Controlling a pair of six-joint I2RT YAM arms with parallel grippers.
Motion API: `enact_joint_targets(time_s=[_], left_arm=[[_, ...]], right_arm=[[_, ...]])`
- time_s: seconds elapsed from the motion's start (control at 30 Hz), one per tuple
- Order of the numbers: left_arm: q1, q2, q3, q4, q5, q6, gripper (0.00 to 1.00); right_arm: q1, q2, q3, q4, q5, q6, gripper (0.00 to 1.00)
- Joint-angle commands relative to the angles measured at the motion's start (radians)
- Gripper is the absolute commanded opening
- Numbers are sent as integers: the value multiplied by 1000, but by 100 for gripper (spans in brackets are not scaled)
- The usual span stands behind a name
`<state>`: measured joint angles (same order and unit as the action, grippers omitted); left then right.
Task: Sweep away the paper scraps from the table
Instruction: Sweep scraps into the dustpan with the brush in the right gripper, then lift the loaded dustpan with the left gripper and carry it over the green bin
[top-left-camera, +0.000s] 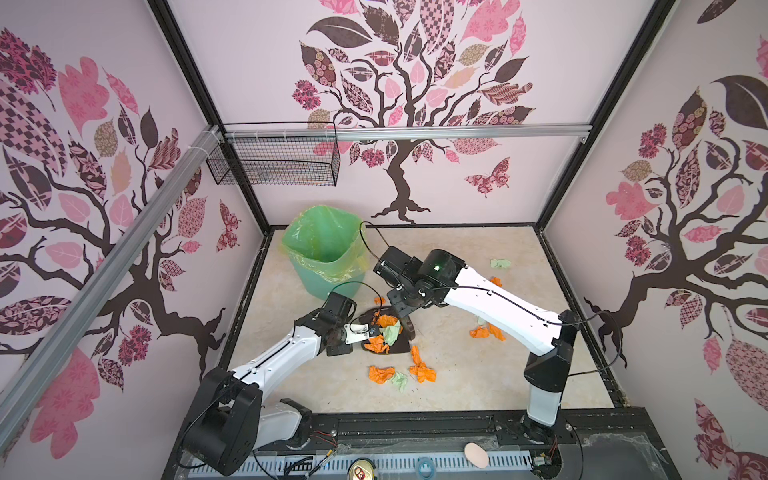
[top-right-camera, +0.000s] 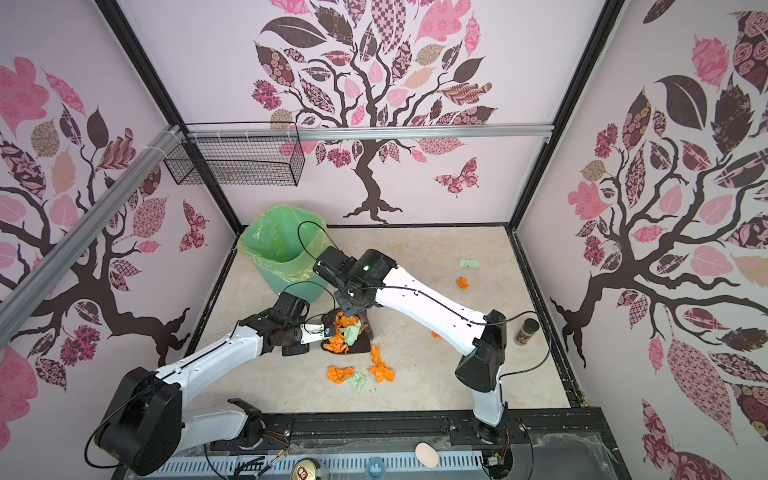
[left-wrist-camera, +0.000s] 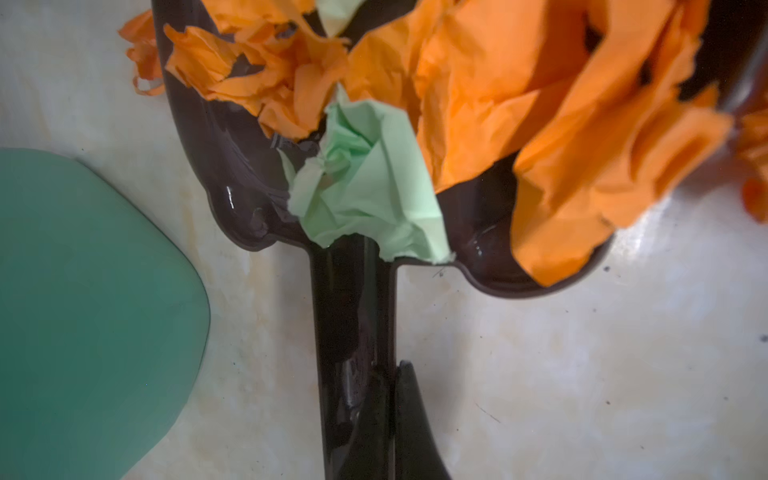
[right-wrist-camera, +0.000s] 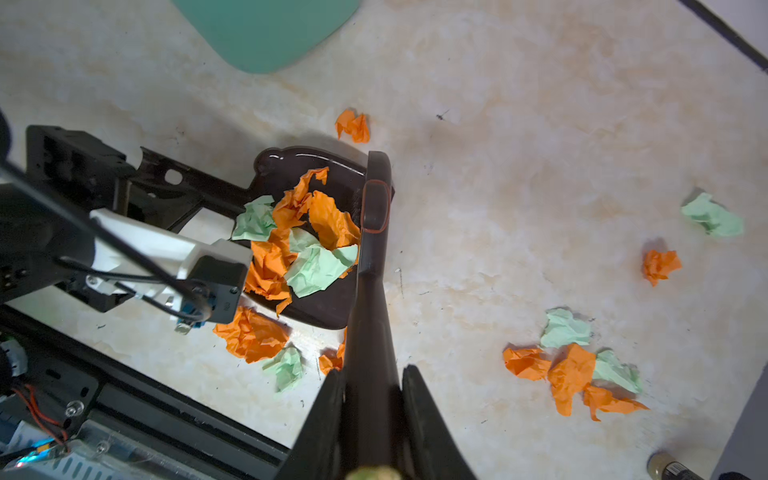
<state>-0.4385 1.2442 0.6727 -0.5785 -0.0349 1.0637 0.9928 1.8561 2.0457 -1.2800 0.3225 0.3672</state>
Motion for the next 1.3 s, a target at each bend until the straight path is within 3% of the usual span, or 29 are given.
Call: enact_joint_targets(time_s=[0.0,0.47,0.9,1.27], left_arm=[[-3,-42,49,-34,36,-25,0],[-3,-143,158,-162,54,-56,0],[-3,-189,454,-516,56,-24,0],[-3,-159,711,-816,-31,59,0]], right_arm=[[-54,-122,1,-61,154,11,0],[-172,-347,-250,-4,179,-20,0],[-212,-394,-413,100,110,-55,0],[-216,-401,-475,145,89,-70,0]])
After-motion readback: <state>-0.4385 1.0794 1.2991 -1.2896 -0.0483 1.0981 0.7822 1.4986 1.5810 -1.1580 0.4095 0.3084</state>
